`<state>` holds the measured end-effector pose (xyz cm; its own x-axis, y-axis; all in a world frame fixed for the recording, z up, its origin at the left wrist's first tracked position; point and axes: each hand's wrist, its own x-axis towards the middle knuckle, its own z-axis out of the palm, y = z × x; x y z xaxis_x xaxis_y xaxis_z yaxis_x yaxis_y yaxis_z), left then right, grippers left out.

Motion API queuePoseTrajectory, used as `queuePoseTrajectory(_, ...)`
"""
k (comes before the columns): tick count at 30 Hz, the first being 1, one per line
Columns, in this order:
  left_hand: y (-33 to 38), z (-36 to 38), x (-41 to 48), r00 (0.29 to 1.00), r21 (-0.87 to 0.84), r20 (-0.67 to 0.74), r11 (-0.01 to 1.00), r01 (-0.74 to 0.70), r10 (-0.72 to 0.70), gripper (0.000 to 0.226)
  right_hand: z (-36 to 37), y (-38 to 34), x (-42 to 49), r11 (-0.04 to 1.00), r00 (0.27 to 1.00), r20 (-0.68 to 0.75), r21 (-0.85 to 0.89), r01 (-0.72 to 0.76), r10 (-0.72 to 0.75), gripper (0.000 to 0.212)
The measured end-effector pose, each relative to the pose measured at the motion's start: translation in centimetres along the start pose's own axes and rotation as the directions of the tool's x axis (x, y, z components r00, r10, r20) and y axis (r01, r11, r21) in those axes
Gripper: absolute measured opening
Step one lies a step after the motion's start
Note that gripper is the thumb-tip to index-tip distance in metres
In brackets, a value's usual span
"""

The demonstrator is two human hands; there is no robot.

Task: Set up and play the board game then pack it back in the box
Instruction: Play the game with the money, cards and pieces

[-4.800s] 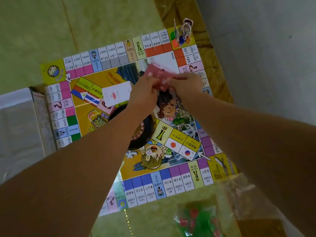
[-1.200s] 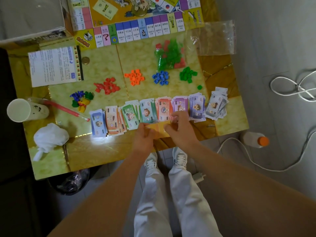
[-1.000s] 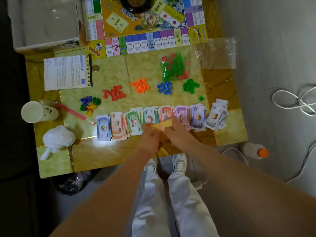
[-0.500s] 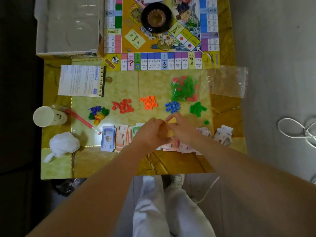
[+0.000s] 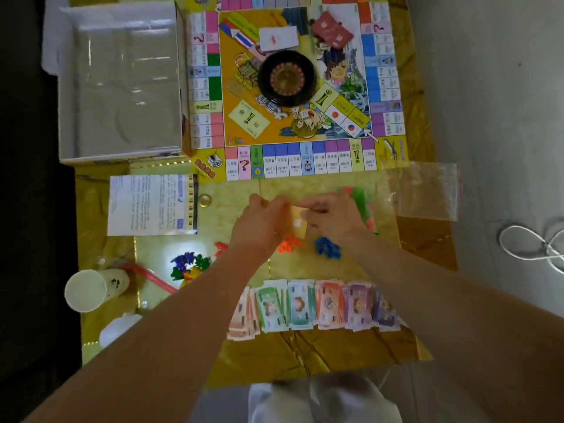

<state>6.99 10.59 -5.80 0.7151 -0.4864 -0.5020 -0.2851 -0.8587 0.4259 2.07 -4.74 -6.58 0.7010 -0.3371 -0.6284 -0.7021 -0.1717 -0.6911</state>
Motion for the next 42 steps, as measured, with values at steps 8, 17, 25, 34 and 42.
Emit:
queuePoseTrajectory(8, -2.8, -3.4, 7.1, 0.994, -0.101, 0.018, 0.989, 0.111, -0.109, 0.057, 3.1, -4.6, 5.3, 0.995, 0.991, -0.108, 0.075, -0.065, 0.073, 0.022)
queuePoseTrajectory(17, -6.5, -6.6, 13.2, 0.947, -0.327, -0.13, 0.915, 0.238, -0.293, 0.057, 2.9, -8.0, 11.8, 0.943, 0.983, -0.058, 0.299, -0.149, 0.174, 0.018)
queuePoseTrajectory(25, -9.2, -7.2, 19.5, 0.905, -0.261, -0.003, 0.874, 0.41, -0.425, 0.029, 5.3, -10.9, 18.9, 0.936, 0.975, -0.11, 0.32, -0.149, 0.193, 0.018)
queuePoseTrajectory(34, -8.6, -6.1, 18.8, 0.951, -0.054, -0.13, 0.96, 0.275, -0.28, 0.043, 7.7, -10.1, 20.7, 0.993, 0.956, -0.29, -0.094, -0.071, 0.041, 0.011)
queuePoseTrajectory(42, -8.6, -6.3, 19.0, 0.953, -0.111, -0.092, 0.954, 0.277, -0.288, 0.041, 8.1, -9.9, 18.9, 0.911, 0.941, -0.119, -0.316, 0.265, -0.316, 0.023)
